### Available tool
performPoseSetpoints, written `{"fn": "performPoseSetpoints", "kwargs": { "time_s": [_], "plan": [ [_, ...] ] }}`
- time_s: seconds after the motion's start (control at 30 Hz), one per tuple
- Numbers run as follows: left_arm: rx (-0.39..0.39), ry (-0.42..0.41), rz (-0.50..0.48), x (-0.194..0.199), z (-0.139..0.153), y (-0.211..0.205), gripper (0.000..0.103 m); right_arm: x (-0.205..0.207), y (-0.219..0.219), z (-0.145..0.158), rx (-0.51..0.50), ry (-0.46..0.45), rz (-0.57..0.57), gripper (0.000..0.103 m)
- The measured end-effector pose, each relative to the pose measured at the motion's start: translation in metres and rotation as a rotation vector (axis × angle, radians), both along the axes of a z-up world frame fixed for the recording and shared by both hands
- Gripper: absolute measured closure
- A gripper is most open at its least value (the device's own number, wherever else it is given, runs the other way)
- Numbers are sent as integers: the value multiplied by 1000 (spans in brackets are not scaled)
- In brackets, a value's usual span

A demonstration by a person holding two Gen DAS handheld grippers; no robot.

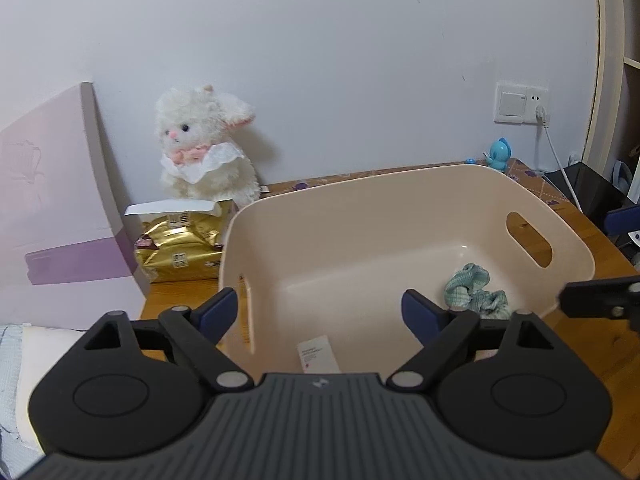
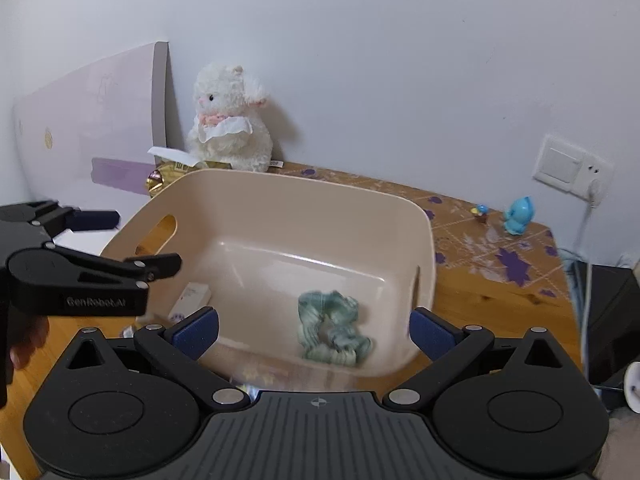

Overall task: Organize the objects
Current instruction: 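Drop the scrunchie into the beige bin with the right tool while the left drops the white box, then grasp the wooden clip with the right tool while the left tool grasps the tissue pack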

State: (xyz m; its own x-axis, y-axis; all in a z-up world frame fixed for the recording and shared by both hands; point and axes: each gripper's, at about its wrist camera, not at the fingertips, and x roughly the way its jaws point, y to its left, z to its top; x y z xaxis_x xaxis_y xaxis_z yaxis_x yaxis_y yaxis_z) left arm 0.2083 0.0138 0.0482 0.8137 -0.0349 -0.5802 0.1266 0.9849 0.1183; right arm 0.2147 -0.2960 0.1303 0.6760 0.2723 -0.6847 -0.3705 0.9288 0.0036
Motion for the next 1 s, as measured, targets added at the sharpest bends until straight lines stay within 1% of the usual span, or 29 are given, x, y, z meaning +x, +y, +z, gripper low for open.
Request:
{"fn": "performPoseSetpoints", "kwargs": {
  "time_s": [0.07,0.2,0.37,0.47,0.57,0.67,0.8,0.93,1.0],
  "plan": [
    [8,-7,8,-10,-1,3,12,-8,-1,0,-10,22,9,0],
    [-9,2,8,-33,-10,14,11,-24,-6,-11,-28,77,6,0],
    [-2,16,12,-57,-24,21,11,-45,-14,-38,-33,94,7,0],
    [-13,33,12,-67,-33,24,11,-52,-21,-55,-36,91,-14,0],
    [-17,53,12,-75,-45,25,11,-56,-28,-75,-37,109,-44,0],
    [-22,83,5,-80,-59,25,11,-57,-33,-90,-40,120,-69,0],
    [-52,133,-9,-84,-77,24,11,-56,-35,-109,-65,142,-97,0],
    [-76,186,-36,-85,-90,20,11,-54,-32,-122,-87,131,-122,0],
    [-81,203,-47,-84,-96,17,11,-51,-31,-129,-100,125,-136,6]
  ]
}}
